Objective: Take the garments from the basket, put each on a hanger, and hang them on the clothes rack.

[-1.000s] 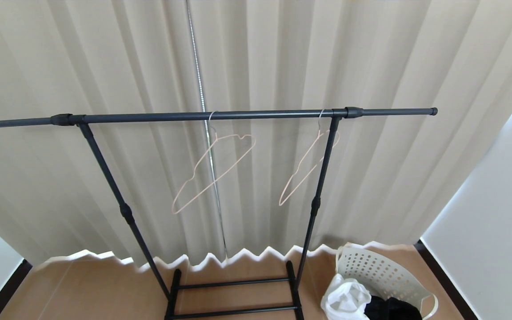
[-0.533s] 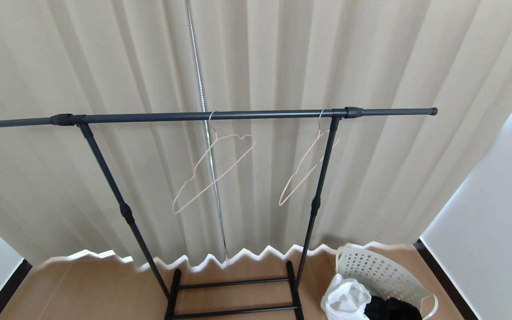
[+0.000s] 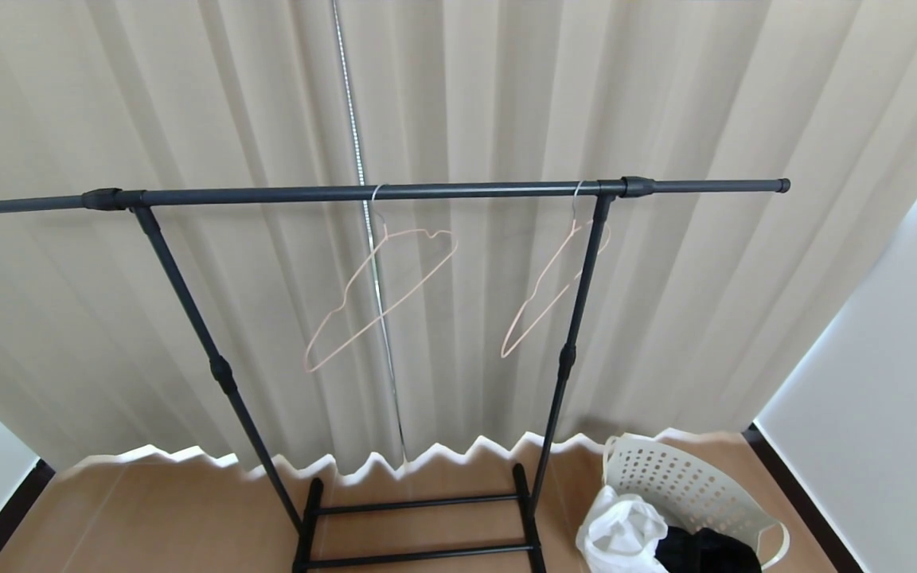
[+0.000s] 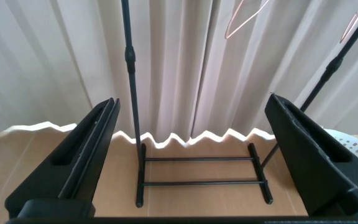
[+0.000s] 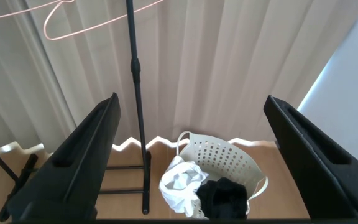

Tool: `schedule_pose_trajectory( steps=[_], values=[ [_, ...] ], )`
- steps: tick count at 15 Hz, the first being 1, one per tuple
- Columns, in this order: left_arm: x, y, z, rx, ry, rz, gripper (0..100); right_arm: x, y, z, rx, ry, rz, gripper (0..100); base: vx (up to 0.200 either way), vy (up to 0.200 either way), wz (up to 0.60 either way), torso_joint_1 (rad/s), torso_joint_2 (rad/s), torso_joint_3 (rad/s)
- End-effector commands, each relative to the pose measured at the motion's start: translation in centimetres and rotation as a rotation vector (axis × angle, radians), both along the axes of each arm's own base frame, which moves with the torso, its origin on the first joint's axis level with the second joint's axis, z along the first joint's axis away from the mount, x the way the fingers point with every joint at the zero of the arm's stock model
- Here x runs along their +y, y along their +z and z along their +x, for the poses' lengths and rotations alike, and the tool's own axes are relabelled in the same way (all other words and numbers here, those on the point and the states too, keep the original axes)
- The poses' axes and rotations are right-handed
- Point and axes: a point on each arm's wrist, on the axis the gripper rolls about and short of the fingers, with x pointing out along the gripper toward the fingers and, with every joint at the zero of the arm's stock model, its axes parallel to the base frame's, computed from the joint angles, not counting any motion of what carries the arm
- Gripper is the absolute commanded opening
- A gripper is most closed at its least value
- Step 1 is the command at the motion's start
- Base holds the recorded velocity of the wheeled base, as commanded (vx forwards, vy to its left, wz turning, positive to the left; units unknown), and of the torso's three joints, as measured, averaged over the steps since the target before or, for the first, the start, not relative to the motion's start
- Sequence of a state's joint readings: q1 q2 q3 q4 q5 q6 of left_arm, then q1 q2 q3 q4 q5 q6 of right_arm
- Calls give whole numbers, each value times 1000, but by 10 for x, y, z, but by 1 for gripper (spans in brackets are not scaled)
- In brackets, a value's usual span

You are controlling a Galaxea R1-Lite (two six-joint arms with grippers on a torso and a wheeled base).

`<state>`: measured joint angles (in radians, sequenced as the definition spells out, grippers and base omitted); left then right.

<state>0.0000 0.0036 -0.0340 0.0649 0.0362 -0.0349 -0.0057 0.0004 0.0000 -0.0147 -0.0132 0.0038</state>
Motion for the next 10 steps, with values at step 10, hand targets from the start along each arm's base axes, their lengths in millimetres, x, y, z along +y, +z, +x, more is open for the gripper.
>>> schedule_pose_trajectory(
  steps=[10],
  values=[
    [0,0,0,1,-1,1,100,0,0,0,-1,-1,-1,100,0,0,0,-151,349,195]
  ],
)
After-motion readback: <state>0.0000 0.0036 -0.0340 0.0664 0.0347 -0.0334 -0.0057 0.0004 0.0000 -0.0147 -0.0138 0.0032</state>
